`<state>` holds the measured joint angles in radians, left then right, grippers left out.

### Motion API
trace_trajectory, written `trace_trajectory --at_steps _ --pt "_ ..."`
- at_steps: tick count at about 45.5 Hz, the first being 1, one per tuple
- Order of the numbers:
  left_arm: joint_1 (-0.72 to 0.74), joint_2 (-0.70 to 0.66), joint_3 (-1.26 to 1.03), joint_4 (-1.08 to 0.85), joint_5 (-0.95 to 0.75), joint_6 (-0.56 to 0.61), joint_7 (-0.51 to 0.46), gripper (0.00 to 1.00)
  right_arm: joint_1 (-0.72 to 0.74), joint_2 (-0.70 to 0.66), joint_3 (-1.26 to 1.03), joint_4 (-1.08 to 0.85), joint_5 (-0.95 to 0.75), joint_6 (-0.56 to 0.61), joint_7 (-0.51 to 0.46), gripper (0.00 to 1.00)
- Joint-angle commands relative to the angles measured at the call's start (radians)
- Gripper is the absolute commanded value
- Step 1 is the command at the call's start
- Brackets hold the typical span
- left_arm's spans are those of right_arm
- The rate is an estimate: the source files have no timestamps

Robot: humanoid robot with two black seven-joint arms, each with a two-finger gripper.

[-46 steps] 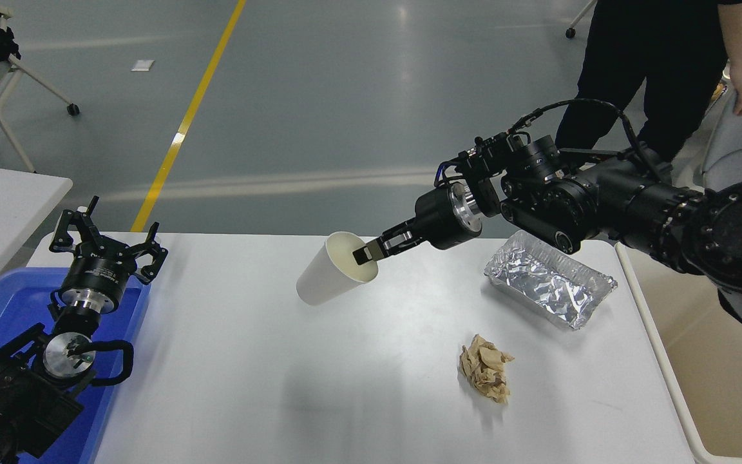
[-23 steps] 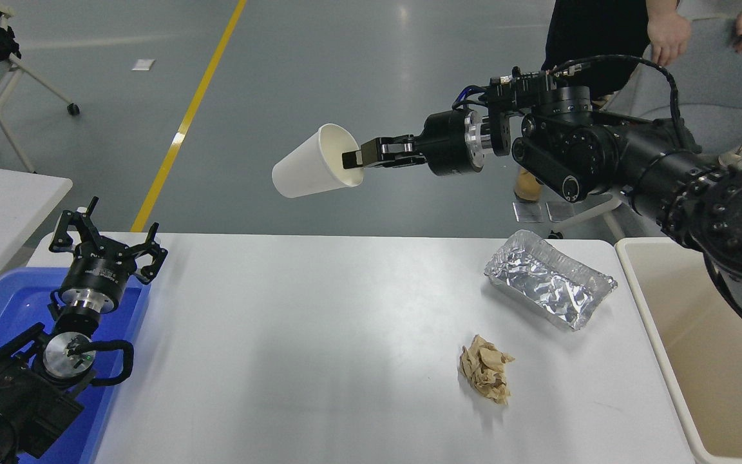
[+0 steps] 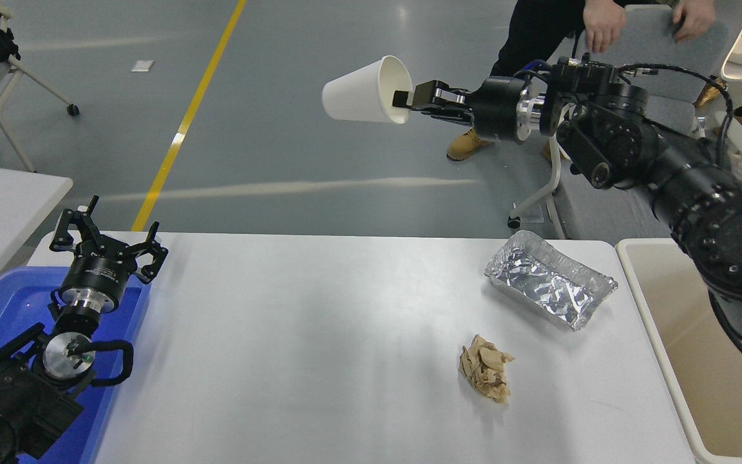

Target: Clean the table surface

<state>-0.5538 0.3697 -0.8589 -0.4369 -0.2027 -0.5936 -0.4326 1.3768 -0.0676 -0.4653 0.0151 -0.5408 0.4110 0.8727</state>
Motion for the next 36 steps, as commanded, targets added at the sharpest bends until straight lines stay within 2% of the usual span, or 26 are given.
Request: trace_trajectory --at_steps 1,21,36 --pt "0.000 0.000 0.000 0.000 0.000 0.000 0.000 1.00 -0.051 -0.104 0.025 -0.055 0.024 0.000 -0.027 0.00" --pt "0.000 0.000 0.000 0.000 0.000 0.000 0.000 1.00 -0.125 -0.250 0.139 -0.098 0.025 -0.011 -0.426 0.00" --pt "0.000 0.000 0.000 0.000 0.000 0.000 0.000 1.00 -0.171 -0.294 0.197 -0.179 0.058 -0.012 -0.619 0.00"
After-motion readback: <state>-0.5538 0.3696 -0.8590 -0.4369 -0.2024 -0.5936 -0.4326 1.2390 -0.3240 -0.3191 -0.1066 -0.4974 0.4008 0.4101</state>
